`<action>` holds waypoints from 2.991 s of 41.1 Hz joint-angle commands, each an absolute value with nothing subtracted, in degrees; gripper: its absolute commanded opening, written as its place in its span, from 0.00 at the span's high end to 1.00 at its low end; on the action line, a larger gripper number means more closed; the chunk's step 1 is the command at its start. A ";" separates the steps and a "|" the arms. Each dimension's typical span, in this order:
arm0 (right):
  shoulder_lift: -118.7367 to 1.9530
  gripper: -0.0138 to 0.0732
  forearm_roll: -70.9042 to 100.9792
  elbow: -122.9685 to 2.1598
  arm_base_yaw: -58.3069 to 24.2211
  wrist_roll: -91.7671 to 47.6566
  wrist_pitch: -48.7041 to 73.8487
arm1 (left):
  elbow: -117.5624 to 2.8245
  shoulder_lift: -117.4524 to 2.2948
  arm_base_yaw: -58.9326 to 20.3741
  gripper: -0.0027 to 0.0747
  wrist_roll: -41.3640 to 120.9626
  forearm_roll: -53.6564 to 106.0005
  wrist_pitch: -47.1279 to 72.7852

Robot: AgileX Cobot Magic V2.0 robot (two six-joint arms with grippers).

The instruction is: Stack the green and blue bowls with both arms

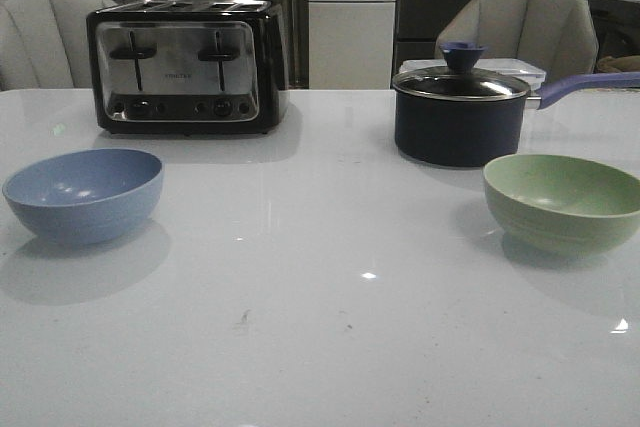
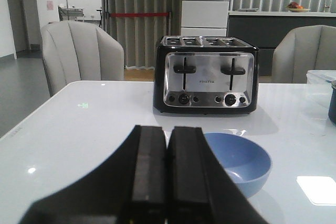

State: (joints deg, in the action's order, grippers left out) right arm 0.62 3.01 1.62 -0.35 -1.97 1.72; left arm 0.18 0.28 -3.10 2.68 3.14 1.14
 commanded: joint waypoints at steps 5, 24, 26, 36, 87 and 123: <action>1.68 0.78 2.34 1.41 -0.15 -1.97 -3.48 | 0.48 1.37 -3.54 0.85 2.50 3.25 -3.67; 1.71 0.78 2.34 1.41 -0.15 -1.97 -3.57 | 0.48 1.37 -3.54 0.85 2.50 3.25 -8.43; 1.71 0.78 2.34 1.41 -0.15 -1.97 -3.93 | 0.48 1.37 -3.54 0.85 2.50 3.25 -11.41; 1.71 0.78 2.39 0.88 -0.15 -1.97 -5.13 | 0.38 1.37 -3.54 0.85 2.50 3.11 -16.20; -34.39 0.78 2.44 -33.86 -0.15 -1.97 36.11 | -36.46 -30.11 -3.54 0.85 2.61 3.36 30.62; -67.49 0.18 5.93 -51.35 4.54 -2.02 39.89 | -36.46 -31.95 -3.54 0.31 2.70 3.15 30.69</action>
